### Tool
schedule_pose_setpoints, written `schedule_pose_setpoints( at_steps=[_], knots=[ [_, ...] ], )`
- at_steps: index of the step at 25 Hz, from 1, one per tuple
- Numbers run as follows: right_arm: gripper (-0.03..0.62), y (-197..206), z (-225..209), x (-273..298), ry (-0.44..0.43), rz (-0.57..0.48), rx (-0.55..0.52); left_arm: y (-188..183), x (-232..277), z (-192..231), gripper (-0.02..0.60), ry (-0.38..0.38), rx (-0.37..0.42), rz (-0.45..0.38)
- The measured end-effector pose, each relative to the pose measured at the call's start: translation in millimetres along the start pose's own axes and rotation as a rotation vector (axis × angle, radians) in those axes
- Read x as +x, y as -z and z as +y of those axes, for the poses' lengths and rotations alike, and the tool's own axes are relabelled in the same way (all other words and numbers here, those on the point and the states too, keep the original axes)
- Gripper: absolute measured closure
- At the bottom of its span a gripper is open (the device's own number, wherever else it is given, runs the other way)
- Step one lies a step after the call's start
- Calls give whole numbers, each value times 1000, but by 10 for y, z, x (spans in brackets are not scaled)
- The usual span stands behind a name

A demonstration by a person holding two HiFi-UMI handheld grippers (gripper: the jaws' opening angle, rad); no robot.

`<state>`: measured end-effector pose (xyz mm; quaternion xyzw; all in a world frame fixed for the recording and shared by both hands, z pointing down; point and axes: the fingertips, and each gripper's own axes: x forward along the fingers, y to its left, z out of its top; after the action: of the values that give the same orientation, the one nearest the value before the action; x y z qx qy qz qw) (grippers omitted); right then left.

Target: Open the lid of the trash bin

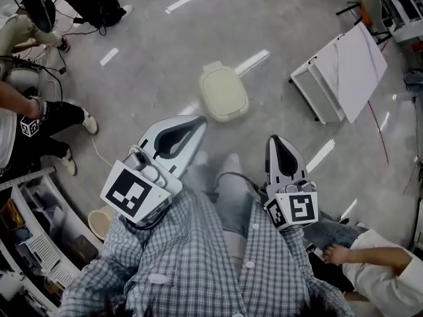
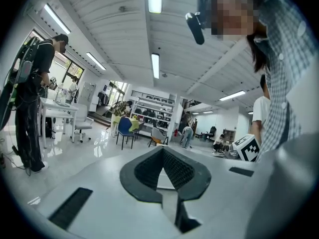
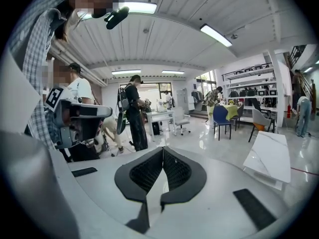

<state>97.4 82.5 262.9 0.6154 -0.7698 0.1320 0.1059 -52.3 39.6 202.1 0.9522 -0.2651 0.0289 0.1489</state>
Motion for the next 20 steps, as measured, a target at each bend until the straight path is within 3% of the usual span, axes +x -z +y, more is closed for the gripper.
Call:
schedule_pose_setpoints(
  at_steps=[9, 12, 15, 20],
  knots=[
    [576, 173, -232, 194, -15, 64, 7, 63, 183, 152, 577, -35, -20, -5],
    [576, 215, -303, 340, -35, 78, 2, 180, 235, 207, 577, -53, -22, 41],
    [576, 337, -348, 487, -52, 93, 0, 180, 310, 285, 577, -69, -29, 9],
    [576, 622, -416, 701, -61, 147, 13, 501, 351, 376, 577, -87, -75, 100]
  ],
)
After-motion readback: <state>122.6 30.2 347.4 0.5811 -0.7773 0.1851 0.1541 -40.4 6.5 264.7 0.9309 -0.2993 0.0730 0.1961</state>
